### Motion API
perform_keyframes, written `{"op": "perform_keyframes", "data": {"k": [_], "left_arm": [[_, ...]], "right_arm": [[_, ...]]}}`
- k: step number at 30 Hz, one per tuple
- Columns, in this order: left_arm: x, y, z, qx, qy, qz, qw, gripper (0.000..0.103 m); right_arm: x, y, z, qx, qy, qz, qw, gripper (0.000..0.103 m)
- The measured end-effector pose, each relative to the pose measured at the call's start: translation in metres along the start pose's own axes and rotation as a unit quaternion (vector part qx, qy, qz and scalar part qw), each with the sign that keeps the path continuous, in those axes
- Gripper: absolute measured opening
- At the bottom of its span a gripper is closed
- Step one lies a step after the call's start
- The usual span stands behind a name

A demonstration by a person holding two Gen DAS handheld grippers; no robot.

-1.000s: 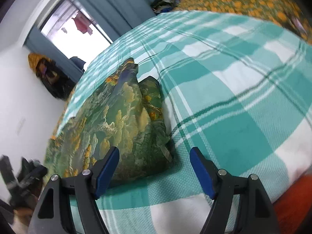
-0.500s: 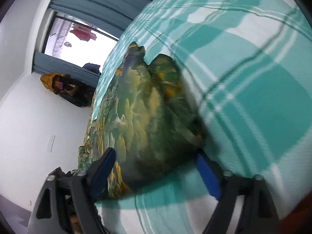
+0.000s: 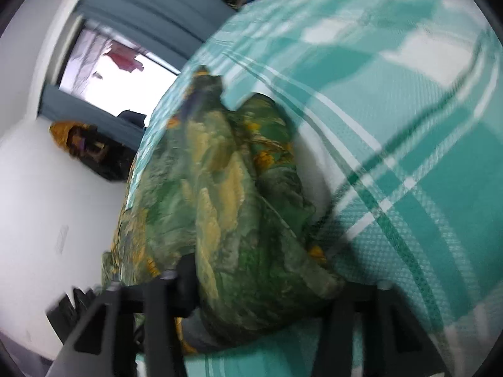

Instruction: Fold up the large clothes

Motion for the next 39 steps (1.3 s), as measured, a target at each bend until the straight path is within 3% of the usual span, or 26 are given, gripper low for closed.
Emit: {"op": "perform_keyframes", "data": {"k": [6,11,14,16,18,22,23,24,25,26,28,31,33,34,36,37,39], "left_arm": [[0.017,-0.08,0.051,0.062,0.02,-0.053,0.9965,0.096],[0.035,-0.107,0.112,0.039,0.012,-0.146,0.9884,0.099],[0.055,-0.103,0.136,-0.007,0.033,-0.179,0.9832,0.1],[0.065,-0.094,0.138,-0.032,0.064,-0.159,0.9846,0.1],[0.071,-0.085,0.132,-0.049,0.089,-0.113,0.9884,0.1],[0.068,-0.072,0.112,-0.071,0.107,-0.045,0.9907,0.1],[0.067,-0.07,0.107,-0.074,0.108,-0.028,0.991,0.09],[0.066,-0.067,0.102,-0.075,0.111,-0.002,0.991,0.074],[0.062,-0.065,0.101,-0.078,0.11,0.007,0.9908,0.047],[0.057,-0.064,0.099,-0.079,0.102,-0.004,0.9917,0.036],[0.045,-0.065,0.097,-0.073,0.078,-0.024,0.994,0.029],[0.022,-0.076,0.098,-0.06,0.059,-0.037,0.9958,0.027],[-0.004,-0.09,0.095,-0.05,0.043,-0.041,0.997,0.027],[-0.019,-0.094,0.091,-0.047,0.031,-0.042,0.9975,0.027],[-0.059,-0.106,0.082,-0.039,-0.001,-0.045,0.9982,0.027],[-0.073,-0.11,0.076,-0.036,-0.013,-0.044,0.9983,0.027],[-0.104,-0.116,0.062,-0.03,-0.035,-0.045,0.9979,0.027]], "right_arm": [[-0.053,-0.05,-0.005,0.09,-0.133,-0.002,0.987,0.037],[-0.109,-0.091,-0.035,0.165,-0.266,-0.003,0.95,0.037],[-0.14,-0.106,-0.057,0.192,-0.339,0.003,0.921,0.037],[-0.158,-0.115,-0.074,0.204,-0.381,0.01,0.902,0.037],[-0.175,-0.118,-0.092,0.215,-0.422,0.013,0.881,0.037],[-0.192,-0.118,-0.122,0.233,-0.488,0.007,0.841,0.037],[-0.193,-0.118,-0.127,0.235,-0.495,0.006,0.836,0.037],[-0.195,-0.116,-0.13,0.239,-0.507,0.004,0.828,0.037],[-0.195,-0.115,-0.132,0.241,-0.513,0.002,0.824,0.037],[-0.194,-0.117,-0.133,0.241,-0.514,0.001,0.823,0.037],[-0.192,-0.115,-0.131,0.229,-0.512,0.008,0.828,0.037],[-0.193,-0.122,-0.133,0.221,-0.518,0.024,0.826,0.043],[-0.183,-0.136,-0.128,0.211,-0.508,0.065,0.833,0.055],[-0.176,-0.141,-0.123,0.204,-0.491,0.08,0.843,0.058],[-0.162,-0.141,-0.103,0.171,-0.437,0.097,0.878,0.058],[-0.154,-0.135,-0.09,0.15,-0.406,0.099,0.896,0.058],[-0.148,-0.116,-0.069,0.112,-0.369,0.085,0.919,0.057]]}}
Point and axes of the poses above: each gripper's, at about its wrist camera, not at the fingertips, and y roughly the way its jaws point, x to its right, z to its top, the point moved 1 cm from there along y, roughly the way its jaws point, and after that the axes turned 12 degrees about -z, right-handed, at the moved point
